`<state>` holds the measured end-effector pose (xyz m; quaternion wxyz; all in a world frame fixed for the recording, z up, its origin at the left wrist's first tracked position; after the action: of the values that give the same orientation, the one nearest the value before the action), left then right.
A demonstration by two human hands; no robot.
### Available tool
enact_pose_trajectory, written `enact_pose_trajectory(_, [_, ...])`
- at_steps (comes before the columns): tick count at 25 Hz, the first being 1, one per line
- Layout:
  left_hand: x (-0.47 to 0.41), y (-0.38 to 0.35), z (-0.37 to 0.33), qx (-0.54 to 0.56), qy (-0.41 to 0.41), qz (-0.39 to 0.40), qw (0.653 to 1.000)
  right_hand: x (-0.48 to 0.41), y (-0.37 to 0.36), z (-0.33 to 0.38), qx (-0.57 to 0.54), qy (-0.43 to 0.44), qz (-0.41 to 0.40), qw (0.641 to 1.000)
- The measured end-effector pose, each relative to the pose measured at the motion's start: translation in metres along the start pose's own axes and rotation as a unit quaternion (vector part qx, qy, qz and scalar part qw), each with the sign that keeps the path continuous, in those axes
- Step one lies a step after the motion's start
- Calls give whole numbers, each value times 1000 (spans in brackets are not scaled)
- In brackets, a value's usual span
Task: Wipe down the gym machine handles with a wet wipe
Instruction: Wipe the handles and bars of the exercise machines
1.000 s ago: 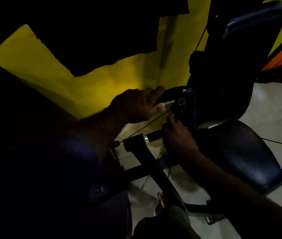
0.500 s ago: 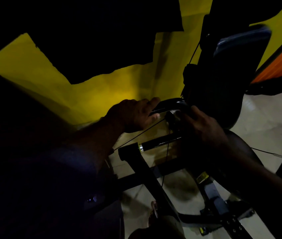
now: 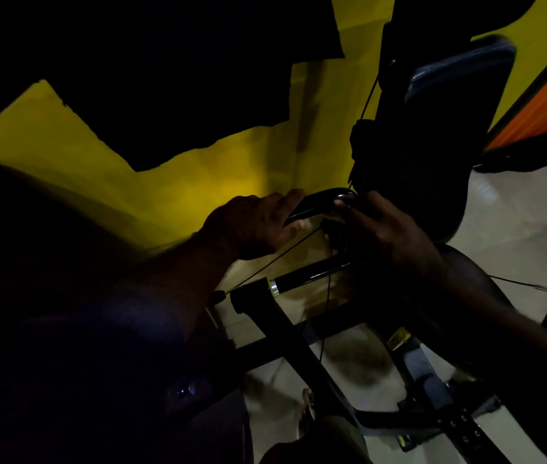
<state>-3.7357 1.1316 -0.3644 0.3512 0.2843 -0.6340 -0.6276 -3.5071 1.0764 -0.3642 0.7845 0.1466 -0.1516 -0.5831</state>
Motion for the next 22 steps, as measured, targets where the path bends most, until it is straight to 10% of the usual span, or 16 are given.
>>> enact_pose_trajectory(7, [5,-4,-4,-4,-5,-10,1000,30,-36,-68,340,44,40,939])
enact_pose_trajectory(13, [5,-5,-2,-4,-18,-48,999,10,17,-29,126,-3,-373,919])
enact_pose_trajectory(22, [5,-9,-3,8,-41,-68,997,-44,0,-30,-219,-93,-153,959])
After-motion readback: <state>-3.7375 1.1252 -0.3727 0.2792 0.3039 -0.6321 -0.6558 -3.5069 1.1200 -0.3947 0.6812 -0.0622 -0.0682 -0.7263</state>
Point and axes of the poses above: each hand's wrist, its own x-axis away from the middle knuckle, its own y-axis out of the back of the hand, z = x × y, the point moved 4 cm from there along -x, towards the middle knuckle, and after that the axes turned 4 degrees about -y, right-handed, at the moved point
